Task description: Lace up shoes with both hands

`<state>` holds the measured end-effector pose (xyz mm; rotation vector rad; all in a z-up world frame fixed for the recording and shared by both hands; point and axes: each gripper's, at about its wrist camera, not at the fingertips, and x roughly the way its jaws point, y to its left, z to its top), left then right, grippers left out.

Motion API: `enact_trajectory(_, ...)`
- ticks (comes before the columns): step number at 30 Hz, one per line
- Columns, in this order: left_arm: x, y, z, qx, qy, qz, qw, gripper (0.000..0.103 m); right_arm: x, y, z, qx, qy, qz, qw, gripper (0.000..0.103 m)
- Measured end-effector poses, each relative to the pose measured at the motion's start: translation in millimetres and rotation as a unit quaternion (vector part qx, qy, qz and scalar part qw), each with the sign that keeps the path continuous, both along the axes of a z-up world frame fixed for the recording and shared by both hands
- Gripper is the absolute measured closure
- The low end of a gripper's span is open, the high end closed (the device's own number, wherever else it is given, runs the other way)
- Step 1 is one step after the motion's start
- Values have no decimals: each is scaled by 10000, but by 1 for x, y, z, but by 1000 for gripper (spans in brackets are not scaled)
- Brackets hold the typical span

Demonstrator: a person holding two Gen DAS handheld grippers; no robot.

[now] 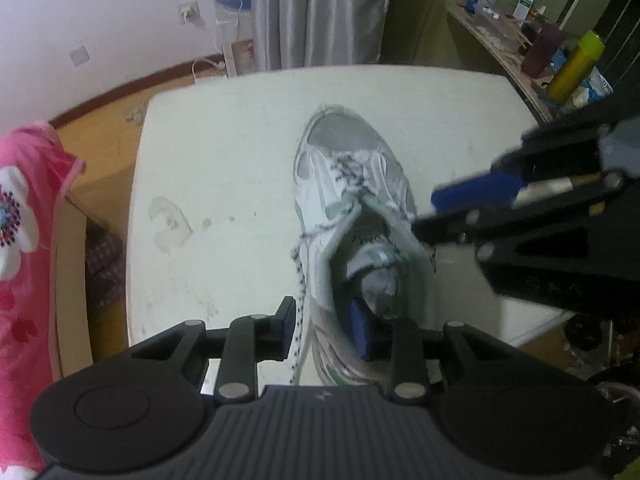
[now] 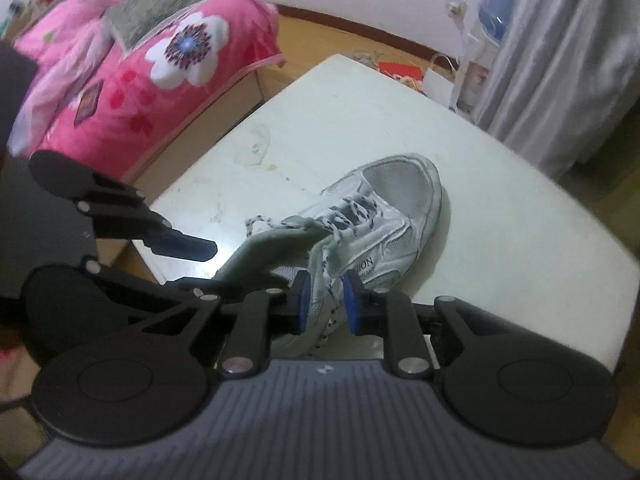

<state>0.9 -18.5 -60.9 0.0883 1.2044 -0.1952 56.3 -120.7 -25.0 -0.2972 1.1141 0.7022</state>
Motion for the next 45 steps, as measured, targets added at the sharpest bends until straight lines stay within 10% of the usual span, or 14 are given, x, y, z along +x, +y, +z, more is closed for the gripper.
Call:
enact_trajectory(12, 17, 8, -10, 41, 146, 270, 9995, 69, 17, -15, -32, 517, 962, -902, 9899, 74)
enact_trajectory(27, 16, 1, -16, 201, 117, 544, 9982, 68, 20, 12, -37, 76, 730, -1351, 9881, 73)
enact_trajectory(30, 14, -6, -20, 209, 91, 355, 9991, 88, 16, 16, -32, -55, 560, -1309, 9898, 87)
enact_trajectory(45, 38, -48, 4, 92, -892, 285, 9956, 94, 42, -24, -5, 99, -351, -1500, 9880, 98)
